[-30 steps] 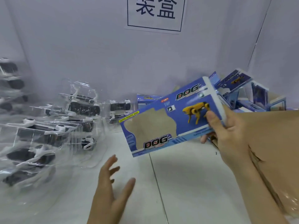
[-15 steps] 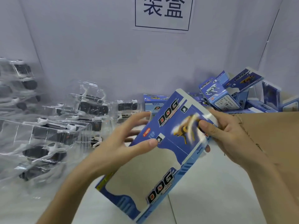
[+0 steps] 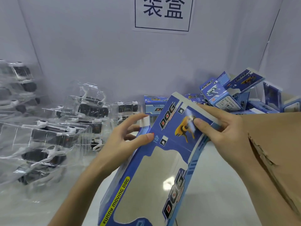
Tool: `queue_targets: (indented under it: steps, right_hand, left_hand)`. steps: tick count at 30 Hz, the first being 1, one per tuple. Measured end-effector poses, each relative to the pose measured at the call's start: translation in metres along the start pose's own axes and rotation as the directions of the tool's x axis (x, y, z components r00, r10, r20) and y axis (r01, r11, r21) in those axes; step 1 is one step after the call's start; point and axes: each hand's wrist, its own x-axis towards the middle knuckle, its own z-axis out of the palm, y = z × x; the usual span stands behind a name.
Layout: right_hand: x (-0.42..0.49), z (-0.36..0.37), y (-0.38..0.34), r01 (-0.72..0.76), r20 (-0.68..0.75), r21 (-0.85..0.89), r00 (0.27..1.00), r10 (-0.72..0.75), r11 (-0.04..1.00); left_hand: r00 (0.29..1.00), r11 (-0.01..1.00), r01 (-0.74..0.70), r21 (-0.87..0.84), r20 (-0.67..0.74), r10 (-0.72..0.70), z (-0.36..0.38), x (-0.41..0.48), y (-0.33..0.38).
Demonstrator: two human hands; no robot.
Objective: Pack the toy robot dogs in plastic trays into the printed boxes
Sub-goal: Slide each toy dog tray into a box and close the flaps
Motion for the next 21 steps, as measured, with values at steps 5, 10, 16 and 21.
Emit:
queue_targets:
  steps: [5, 10, 16, 21]
  right_hand:
    - [0.001, 0.002, 0.003, -0.035, -0.021, 0.062, 0.999, 0.036, 0.997]
    - [-0.006, 0.012, -0.002, -0.011, -0.097, 0.014, 0.995, 0.013, 1.000]
    - [-0.006, 0.010, -0.011, -0.069, -0.235, 0.081, 0.968, 0.086, 0.994]
    - [-0.004, 0.031, -0.034, 0.015, -0.304, 0.082, 0.953, 0.010, 0.997]
  left_hand:
    - [1.000, 0.999, 0.000, -0.055, -0.026, -0.002, -0.003, -0.002, -0.004]
    - [0.997, 0.998, 0.022, -0.061, 0.072, -0.017, 0.001, -0.006, -0.004]
    - [0.986, 0.939, 0.044, 0.342, -0.163, 0.013, 0.007, -0.017, -0.004]
    - [0.972, 0.696, -0.204, 0.689, 0.055, 0.230, 0.057, -0.041, -0.003]
